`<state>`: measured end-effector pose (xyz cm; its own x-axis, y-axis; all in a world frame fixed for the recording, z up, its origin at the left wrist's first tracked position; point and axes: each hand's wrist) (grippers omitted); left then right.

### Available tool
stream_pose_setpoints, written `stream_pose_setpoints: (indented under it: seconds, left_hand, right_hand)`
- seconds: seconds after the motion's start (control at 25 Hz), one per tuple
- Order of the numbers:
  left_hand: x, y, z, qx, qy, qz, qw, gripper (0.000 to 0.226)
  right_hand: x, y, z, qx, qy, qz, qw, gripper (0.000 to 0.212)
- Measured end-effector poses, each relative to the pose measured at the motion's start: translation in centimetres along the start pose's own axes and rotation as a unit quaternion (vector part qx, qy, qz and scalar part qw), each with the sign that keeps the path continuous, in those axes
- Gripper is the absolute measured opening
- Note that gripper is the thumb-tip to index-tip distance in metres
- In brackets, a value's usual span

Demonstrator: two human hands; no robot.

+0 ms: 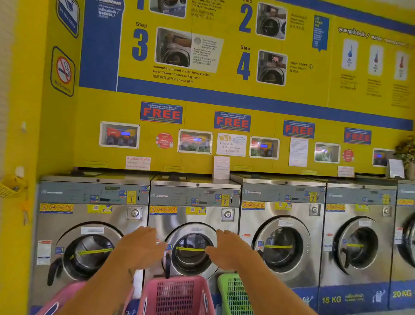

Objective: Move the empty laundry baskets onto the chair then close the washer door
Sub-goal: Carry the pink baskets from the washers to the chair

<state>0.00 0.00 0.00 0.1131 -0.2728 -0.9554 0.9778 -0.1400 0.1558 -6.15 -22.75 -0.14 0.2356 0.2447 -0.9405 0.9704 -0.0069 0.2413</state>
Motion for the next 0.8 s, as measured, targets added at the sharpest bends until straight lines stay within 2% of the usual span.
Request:
stream_pose_setpoints:
  seconds: [0.16,0.36,0.44,0.64,0.8]
  left_hand:
    - [-0.9,4.9,-5.6,0.01,-0.001,0.008,1.0,0.065]
    - [-1.1,7.9,-10.6,0.008,-0.042,0.029,0.999,0.049]
    - [-0.2,8.7,-12.6,0.002,-0.055,0.033,0.998,0.05]
    - [2.7,11.4,-16.5,-0.007,-0.043,0.039,0.998,0.038]
    - [5.2,14.9,-19.2,-0.008,-0.056,0.047,0.997,0.035]
  right_hand:
    - [1.8,4.4,-4.8,0.008,0.002,0.01,1.0,0.063]
    - [4.3,10.0,-8.8,0.023,-0.007,0.0,1.0,0.068]
    - [5.5,12.3,-10.1,0.01,-0.004,-0.011,1.0,0.07]
    - [9.8,17.9,-12.0,-0.002,0.016,-0.036,0.999,0.073]
    - [13.8,23.3,-11.4,-0.018,0.054,-0.051,0.997,0.067]
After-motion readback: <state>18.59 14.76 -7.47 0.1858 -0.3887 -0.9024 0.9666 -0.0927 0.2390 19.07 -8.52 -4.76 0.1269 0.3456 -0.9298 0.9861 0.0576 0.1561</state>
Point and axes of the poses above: each hand's wrist, its own y-axis towards the middle knuckle, its own x-axis out of the palm, z = x × y, and after that the axes turned 8 degrees about -x, right-handed
